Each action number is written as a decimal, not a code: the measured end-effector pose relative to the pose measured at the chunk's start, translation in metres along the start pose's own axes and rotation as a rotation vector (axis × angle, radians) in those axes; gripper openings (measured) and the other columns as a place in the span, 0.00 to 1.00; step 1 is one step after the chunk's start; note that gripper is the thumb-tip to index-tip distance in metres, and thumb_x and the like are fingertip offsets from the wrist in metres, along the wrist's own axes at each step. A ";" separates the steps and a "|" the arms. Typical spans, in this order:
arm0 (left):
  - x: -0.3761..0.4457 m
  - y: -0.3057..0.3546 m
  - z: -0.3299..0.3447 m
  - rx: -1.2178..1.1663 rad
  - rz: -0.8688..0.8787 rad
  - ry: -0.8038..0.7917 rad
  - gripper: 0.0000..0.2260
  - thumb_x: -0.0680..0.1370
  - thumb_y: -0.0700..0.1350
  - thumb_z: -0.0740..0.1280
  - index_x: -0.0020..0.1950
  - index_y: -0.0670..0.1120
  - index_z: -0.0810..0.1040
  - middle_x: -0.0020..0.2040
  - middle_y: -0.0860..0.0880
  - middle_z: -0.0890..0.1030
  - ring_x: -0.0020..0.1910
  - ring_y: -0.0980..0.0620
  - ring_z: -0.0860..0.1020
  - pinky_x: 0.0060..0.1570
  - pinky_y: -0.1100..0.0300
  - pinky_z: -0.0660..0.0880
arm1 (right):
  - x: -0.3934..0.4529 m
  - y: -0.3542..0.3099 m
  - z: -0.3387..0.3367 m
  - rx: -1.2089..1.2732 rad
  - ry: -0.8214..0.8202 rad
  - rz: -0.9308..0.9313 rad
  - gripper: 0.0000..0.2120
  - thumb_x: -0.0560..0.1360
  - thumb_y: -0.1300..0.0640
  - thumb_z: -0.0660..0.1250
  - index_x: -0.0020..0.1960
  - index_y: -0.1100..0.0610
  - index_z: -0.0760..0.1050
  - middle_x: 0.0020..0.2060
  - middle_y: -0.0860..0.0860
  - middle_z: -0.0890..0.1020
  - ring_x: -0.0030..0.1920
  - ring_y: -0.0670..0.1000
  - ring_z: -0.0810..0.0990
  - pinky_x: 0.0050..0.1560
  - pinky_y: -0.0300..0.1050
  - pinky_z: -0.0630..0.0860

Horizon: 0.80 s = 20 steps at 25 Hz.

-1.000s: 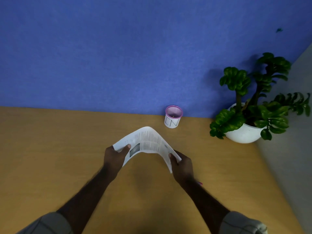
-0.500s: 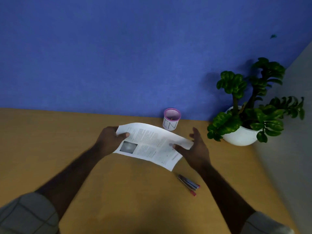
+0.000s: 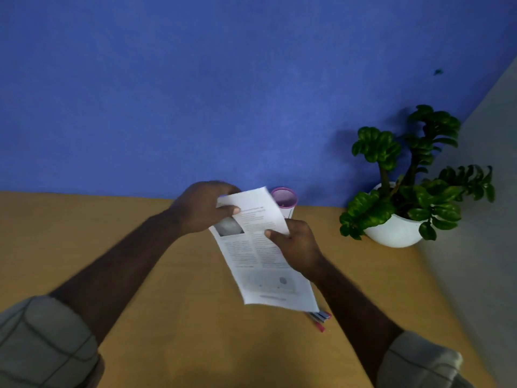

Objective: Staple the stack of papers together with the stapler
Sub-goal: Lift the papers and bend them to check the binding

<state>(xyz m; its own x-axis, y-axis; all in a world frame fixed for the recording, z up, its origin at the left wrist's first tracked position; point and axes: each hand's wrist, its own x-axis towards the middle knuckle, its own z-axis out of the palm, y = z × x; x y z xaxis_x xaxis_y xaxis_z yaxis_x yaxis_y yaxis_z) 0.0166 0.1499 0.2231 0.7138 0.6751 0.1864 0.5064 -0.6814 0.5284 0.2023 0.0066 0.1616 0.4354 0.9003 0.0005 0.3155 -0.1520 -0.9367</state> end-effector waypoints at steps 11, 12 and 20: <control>-0.029 -0.011 0.051 -0.929 -0.443 0.144 0.18 0.80 0.57 0.61 0.61 0.48 0.80 0.61 0.46 0.83 0.61 0.44 0.80 0.62 0.45 0.74 | -0.023 0.034 -0.003 0.686 -0.046 0.153 0.14 0.77 0.63 0.68 0.62 0.62 0.77 0.58 0.60 0.82 0.56 0.63 0.82 0.57 0.63 0.78; -0.027 -0.007 0.052 -0.918 -0.488 0.204 0.19 0.79 0.58 0.62 0.61 0.49 0.80 0.61 0.48 0.82 0.62 0.45 0.79 0.63 0.45 0.73 | -0.025 0.035 0.000 0.703 -0.065 0.150 0.14 0.77 0.62 0.67 0.63 0.62 0.77 0.59 0.60 0.82 0.57 0.63 0.81 0.57 0.62 0.78; -0.018 0.006 0.072 -0.631 -0.571 0.453 0.12 0.83 0.43 0.58 0.49 0.40 0.79 0.45 0.48 0.80 0.45 0.50 0.75 0.42 0.64 0.70 | -0.039 0.050 0.024 0.677 -0.121 0.136 0.15 0.77 0.62 0.67 0.63 0.62 0.75 0.59 0.60 0.82 0.58 0.62 0.81 0.58 0.62 0.78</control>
<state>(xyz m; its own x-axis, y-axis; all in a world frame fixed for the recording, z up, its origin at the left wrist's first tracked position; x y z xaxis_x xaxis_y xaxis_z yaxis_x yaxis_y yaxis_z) 0.0417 0.1128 0.1633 0.1190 0.9929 -0.0052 0.2716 -0.0275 0.9620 0.1812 -0.0267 0.1064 0.3245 0.9363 -0.1344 -0.3466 -0.0145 -0.9379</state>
